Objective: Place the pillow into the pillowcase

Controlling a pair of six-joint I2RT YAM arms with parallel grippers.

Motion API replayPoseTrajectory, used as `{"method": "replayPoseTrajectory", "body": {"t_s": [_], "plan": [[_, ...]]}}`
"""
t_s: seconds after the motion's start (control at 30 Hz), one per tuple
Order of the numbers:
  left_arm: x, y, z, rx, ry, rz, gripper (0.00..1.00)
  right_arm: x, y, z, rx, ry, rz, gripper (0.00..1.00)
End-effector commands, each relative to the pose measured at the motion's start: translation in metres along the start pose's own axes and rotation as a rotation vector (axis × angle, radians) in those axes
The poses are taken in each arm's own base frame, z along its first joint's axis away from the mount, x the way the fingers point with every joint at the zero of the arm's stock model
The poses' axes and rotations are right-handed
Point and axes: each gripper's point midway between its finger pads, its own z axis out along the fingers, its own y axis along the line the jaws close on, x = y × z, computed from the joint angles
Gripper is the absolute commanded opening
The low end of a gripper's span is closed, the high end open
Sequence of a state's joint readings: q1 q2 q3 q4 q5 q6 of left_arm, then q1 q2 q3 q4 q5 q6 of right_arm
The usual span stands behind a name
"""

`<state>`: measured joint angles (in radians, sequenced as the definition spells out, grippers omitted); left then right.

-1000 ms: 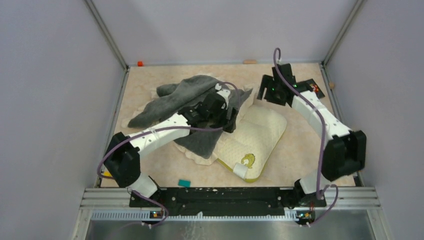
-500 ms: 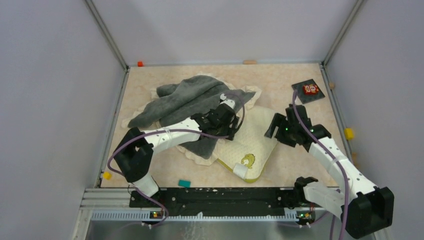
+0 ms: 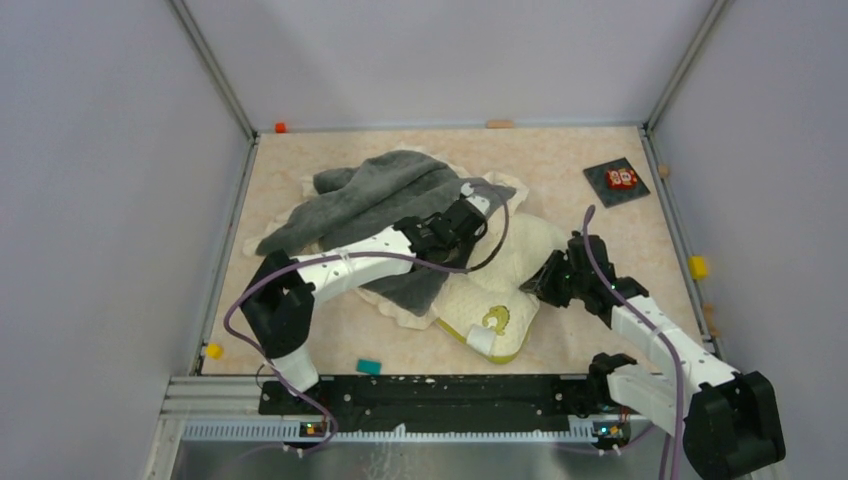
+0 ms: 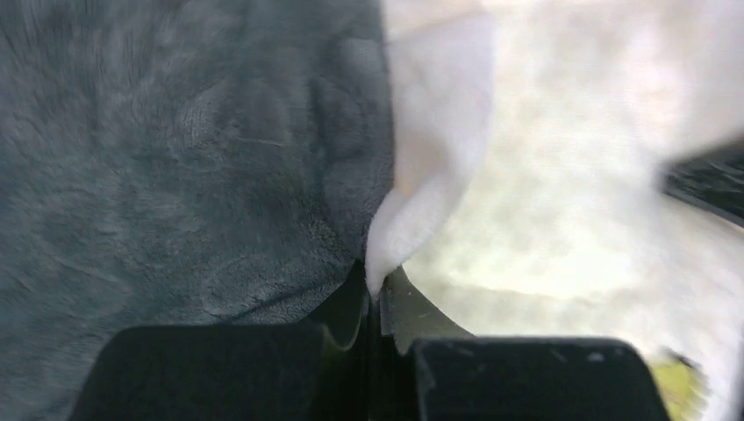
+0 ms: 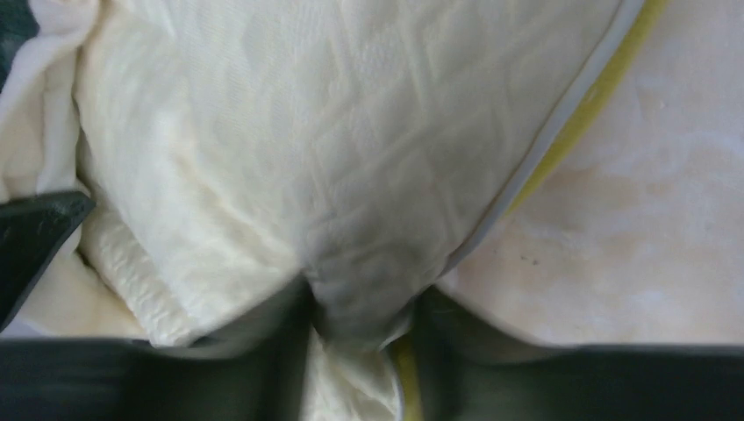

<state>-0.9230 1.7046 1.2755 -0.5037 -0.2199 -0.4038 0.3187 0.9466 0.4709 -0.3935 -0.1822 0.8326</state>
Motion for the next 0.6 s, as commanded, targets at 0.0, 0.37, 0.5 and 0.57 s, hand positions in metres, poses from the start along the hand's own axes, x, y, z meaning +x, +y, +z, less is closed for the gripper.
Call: {"method": "replayPoseTrajectory", "body": {"t_s": [0.0, 0.37, 0.5, 0.57], "plan": [[-0.069, -0.095, -0.073, 0.334, -0.143, 0.135, 0.0, -0.045, 0.07, -0.021, -0.201, -0.121, 0.001, 0.03], [-0.204, -0.168, -0.222, 0.715, -0.48, 0.124, 0.0, -0.13, 0.21, -0.148, -0.393, -0.416, -0.158, 0.0], [-0.228, -0.148, -0.199, 0.64, -0.467, 0.056, 0.0, -0.16, 0.234, -0.197, -0.407, -0.544, -0.193, 0.0], [-0.235, -0.149, -0.201, 0.67, -0.485, 0.047, 0.0, -0.174, 0.251, -0.225, -0.423, -0.599, -0.22, 0.0]]}}
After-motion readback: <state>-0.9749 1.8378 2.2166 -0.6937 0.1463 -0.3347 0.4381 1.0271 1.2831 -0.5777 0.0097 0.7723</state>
